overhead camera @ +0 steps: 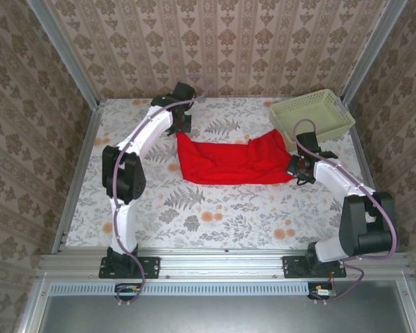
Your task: Fold the inside-out t-shirt
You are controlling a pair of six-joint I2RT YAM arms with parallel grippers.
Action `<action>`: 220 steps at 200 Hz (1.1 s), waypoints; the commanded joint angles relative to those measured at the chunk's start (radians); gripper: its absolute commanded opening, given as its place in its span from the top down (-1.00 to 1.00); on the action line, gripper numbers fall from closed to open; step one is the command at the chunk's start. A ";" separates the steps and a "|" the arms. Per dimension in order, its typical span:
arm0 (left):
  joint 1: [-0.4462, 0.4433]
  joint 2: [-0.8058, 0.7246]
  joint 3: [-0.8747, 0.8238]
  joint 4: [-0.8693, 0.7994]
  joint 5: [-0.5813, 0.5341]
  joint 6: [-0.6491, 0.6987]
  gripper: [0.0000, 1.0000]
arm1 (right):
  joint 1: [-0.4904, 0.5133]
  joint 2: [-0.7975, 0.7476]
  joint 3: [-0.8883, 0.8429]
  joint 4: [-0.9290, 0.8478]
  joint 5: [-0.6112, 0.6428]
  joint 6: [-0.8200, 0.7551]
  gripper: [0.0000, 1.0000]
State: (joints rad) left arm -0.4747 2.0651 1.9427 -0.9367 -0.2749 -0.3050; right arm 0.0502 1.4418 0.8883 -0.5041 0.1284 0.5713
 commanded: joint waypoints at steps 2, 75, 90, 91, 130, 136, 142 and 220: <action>0.012 -0.119 -0.169 -0.042 0.002 0.062 0.89 | -0.003 -0.009 0.001 -0.027 0.040 -0.025 1.00; 0.279 -0.164 -0.591 -0.081 -0.132 -0.165 0.41 | 0.000 -0.031 0.006 -0.026 0.053 -0.022 1.00; 0.313 -0.196 -0.642 -0.037 -0.144 -0.200 0.08 | 0.000 -0.041 0.007 -0.027 0.057 -0.024 1.00; 0.313 -0.200 -0.647 -0.033 -0.143 -0.201 0.07 | 0.000 -0.042 0.007 -0.027 0.057 -0.025 1.00; 0.278 -0.432 -0.851 0.289 0.197 -0.261 -0.08 | 0.002 -0.041 0.015 -0.057 0.061 -0.027 1.00; 0.277 -0.452 -0.891 0.371 0.295 -0.279 -0.06 | 0.002 -0.038 0.014 -0.057 0.060 -0.027 1.00; 0.277 -0.462 -0.918 0.434 0.373 -0.307 -0.06 | 0.002 -0.036 0.013 -0.056 0.061 -0.026 1.00; 0.271 -0.368 -0.961 0.623 0.503 -0.487 0.03 | 0.004 -0.043 0.004 -0.060 0.070 -0.032 1.00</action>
State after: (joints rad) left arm -0.2028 1.6699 0.9463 -0.3023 0.2363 -0.7280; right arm 0.0505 1.4220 0.8883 -0.5289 0.1555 0.5522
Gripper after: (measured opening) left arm 0.504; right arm 0.068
